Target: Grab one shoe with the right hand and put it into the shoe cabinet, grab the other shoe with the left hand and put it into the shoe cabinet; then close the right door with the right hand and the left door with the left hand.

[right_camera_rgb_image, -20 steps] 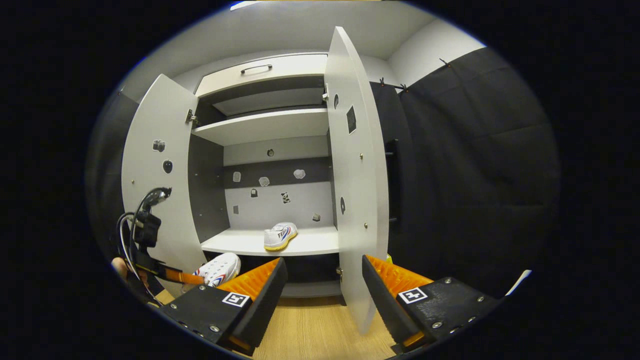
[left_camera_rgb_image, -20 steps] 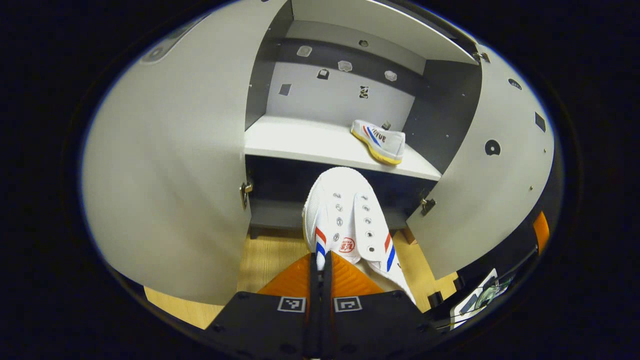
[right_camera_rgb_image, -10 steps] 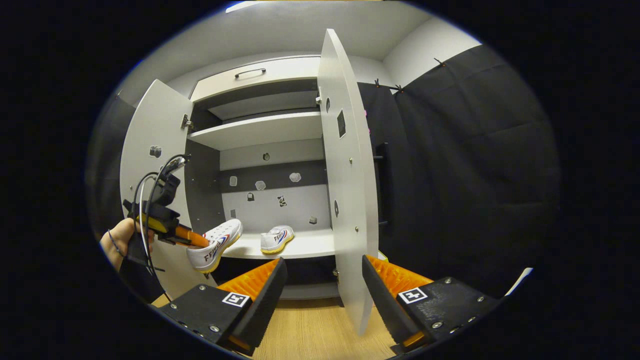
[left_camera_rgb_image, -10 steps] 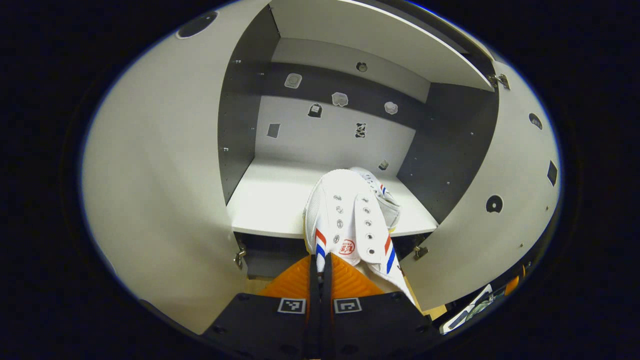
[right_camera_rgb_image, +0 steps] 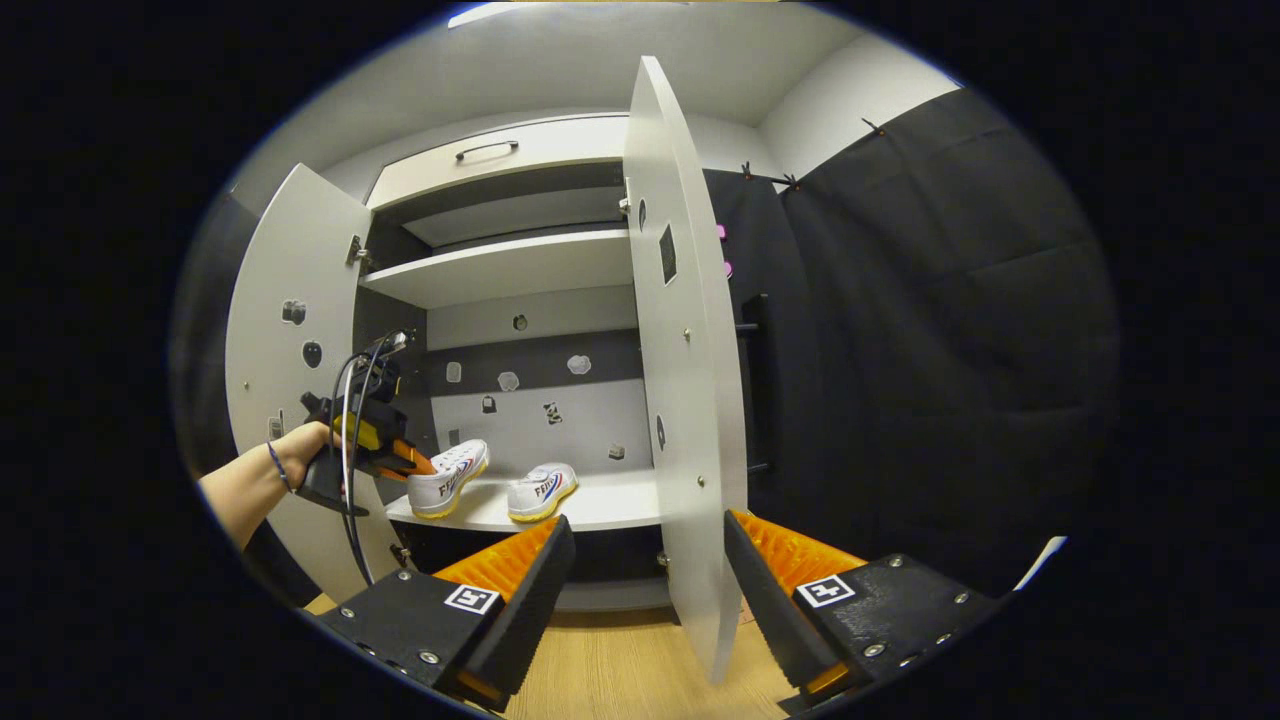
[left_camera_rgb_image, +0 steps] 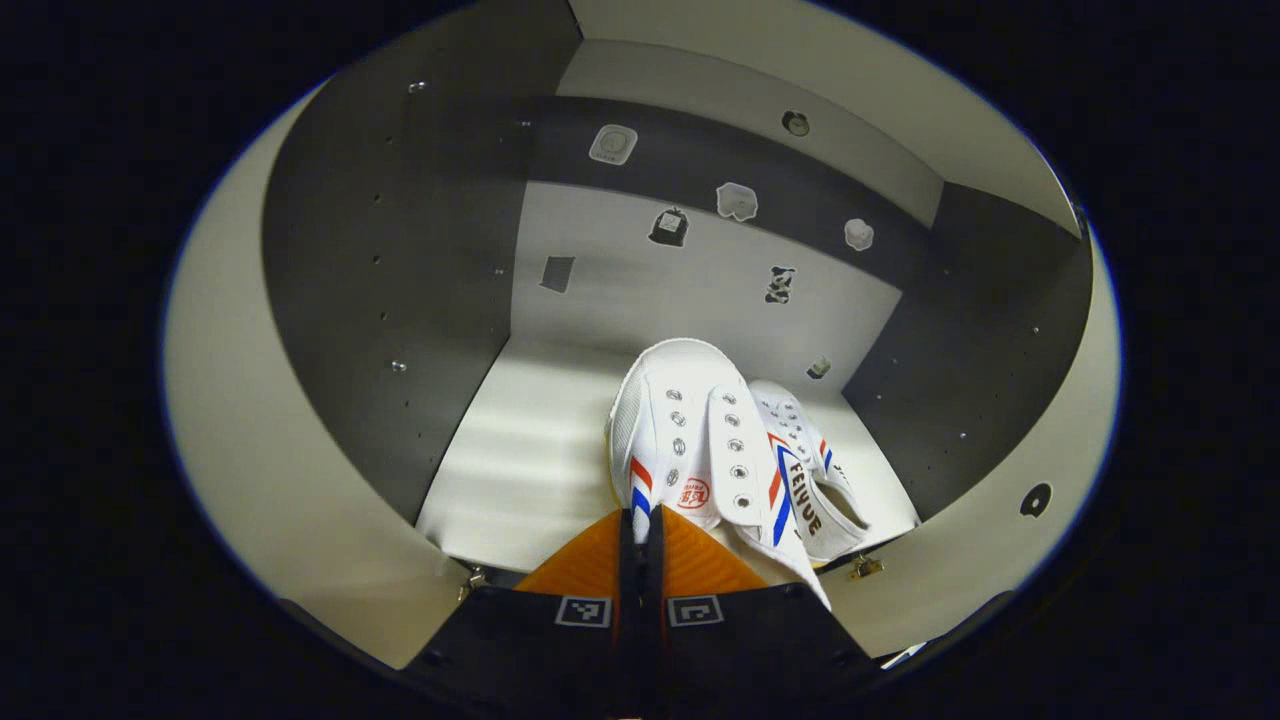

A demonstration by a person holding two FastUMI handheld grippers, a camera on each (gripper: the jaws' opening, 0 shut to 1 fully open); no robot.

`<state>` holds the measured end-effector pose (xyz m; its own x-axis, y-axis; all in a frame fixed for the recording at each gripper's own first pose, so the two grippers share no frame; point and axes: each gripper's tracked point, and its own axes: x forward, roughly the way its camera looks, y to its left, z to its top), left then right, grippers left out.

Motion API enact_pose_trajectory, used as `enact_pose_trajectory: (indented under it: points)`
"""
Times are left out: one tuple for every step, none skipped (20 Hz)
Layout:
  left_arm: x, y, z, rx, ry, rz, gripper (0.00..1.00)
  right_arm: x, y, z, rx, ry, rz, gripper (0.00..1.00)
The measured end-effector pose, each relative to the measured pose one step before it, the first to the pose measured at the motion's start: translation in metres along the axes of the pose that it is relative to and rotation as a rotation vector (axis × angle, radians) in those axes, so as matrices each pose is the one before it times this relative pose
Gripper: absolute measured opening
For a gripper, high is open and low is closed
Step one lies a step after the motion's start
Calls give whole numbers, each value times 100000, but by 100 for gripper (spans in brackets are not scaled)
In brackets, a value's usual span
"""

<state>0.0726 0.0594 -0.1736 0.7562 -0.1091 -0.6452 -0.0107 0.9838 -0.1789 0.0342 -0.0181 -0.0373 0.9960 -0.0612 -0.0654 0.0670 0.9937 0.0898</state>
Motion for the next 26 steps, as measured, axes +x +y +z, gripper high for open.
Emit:
enact_pose_trajectory:
  points:
    - [-217,76,170,-879,243,-74,6,134,-85,-18,115,26,-299,92]
    - [120,242,204,86,531,100,6,170,-19,-14,0,-40,-70,93]
    - [404,372,135,931,804,816,6,114,49,-15,-13,9,102,93]
    - [1333,217,-90,1158,810,1233,6,89,109,25,-30,121,193,93]
    - [925,-36,-183,676,1174,960,6,63,120,-31,-77,299,250,93]
    - [1198,-53,-76,-246,1000,510,6,22,-53,17,-420,-311,-431,93]
    - [661,58,-190,-1022,1175,491,6,13,123,94,-515,-192,138,93]
    - [412,91,-261,-544,982,234,6,-33,71,-40,-44,-25,179,93]
    - [311,154,-352,-249,1463,729,6,-53,98,5,247,-85,136,93]
    - [258,141,-248,352,627,777,7,-20,26,-51,170,167,-145,93]
    - [63,171,7,782,168,606,6,13,-8,-92,6,334,-120,93]
    - [62,114,-128,448,78,241,7,-11,-1,-137,-49,354,-245,92]
    - [-105,-52,-42,-87,275,-511,7,7,28,-59,52,459,65,92]
    - [-128,-334,4,-148,-353,-1568,11,55,81,-35,253,222,145,93]
    - [-414,-315,578,658,-2104,-1613,18,-96,92,4,155,-2,170,93]
    - [-310,-17,670,1339,-2740,189,32,-63,3,-15,-95,-65,-26,93]
    - [-617,127,579,2395,-2376,1032,41,-80,-62,96,-54,-176,-244,93]
    - [-699,108,577,2275,-2198,1169,29,-139,-19,18,0,-94,61,93]
    - [-884,-557,654,943,-2530,-1096,39,-135,-60,76,-36,-152,-103,93]
    - [-905,-372,589,653,-2459,-723,48,-142,-99,24,-336,47,-15,93]
    - [-951,-201,516,838,-2635,-201,58,-162,-195,-2,-510,133,-151,92]
    - [-987,-268,584,1652,-2579,-213,79,-112,-220,51,-406,14,-306,93]
    - [-1051,28,675,2393,-2256,986,79,-256,-184,120,-265,-214,-83,92]
    - [-1099,63,561,2627,-3000,1303,73,-137,-267,173,-177,-284,-315,93]
    - [-1062,15,667,2122,-2718,869,79,-273,-314,160,-282,-447,-468,93]
    - [-1153,-240,545,1253,-2646,362,77,-272,-429,100,-224,-300,-654,92]
